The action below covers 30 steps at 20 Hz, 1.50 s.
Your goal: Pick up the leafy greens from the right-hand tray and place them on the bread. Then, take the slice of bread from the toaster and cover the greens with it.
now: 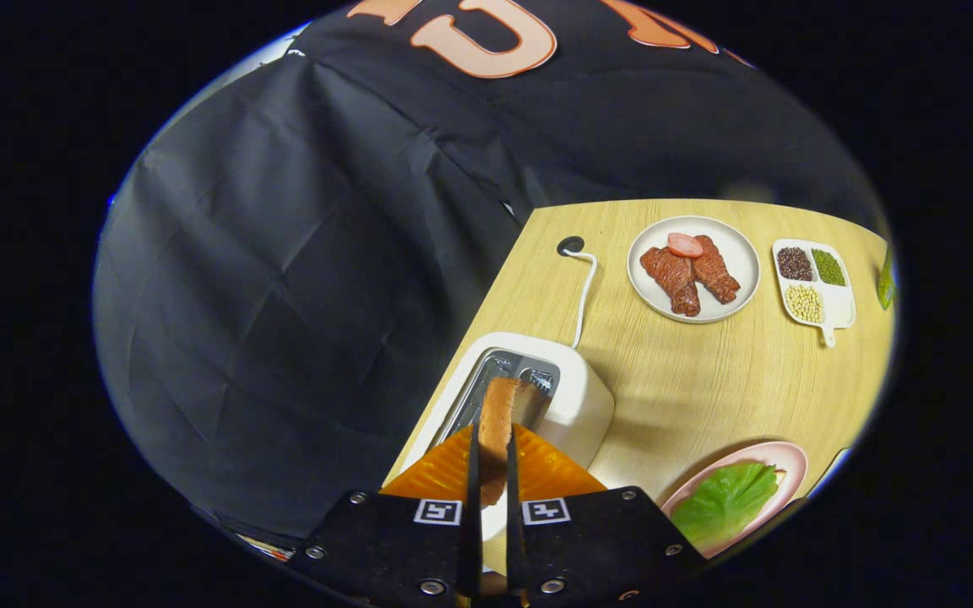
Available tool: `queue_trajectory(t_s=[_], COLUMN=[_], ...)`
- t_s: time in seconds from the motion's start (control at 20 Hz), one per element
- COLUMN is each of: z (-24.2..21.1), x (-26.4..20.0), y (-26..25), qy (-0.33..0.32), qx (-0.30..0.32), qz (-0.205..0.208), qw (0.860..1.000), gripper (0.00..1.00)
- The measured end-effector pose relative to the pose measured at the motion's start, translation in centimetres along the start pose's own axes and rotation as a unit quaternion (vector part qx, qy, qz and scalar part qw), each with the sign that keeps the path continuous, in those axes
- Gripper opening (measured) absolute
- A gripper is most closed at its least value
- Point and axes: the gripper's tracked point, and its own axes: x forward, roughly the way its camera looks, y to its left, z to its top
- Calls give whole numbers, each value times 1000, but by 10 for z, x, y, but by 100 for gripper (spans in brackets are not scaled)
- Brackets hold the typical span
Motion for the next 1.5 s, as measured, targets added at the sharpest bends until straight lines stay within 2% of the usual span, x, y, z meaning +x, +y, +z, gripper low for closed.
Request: queue_trajectory(t_s=[0.25,0.6,0.9,1.1,1.5], z=[8,0,-22,-50,-79], x=[-38,-86,-101,-104,-110], y=[-4,-32,-84,-117,-155], qy=[-50,-91,-101,-93,-89], qx=[12,30,70,76,119], qz=[31,38,19,-9,-11], qw=[998,995,992,993,989], gripper=[12,11,12,11,11])
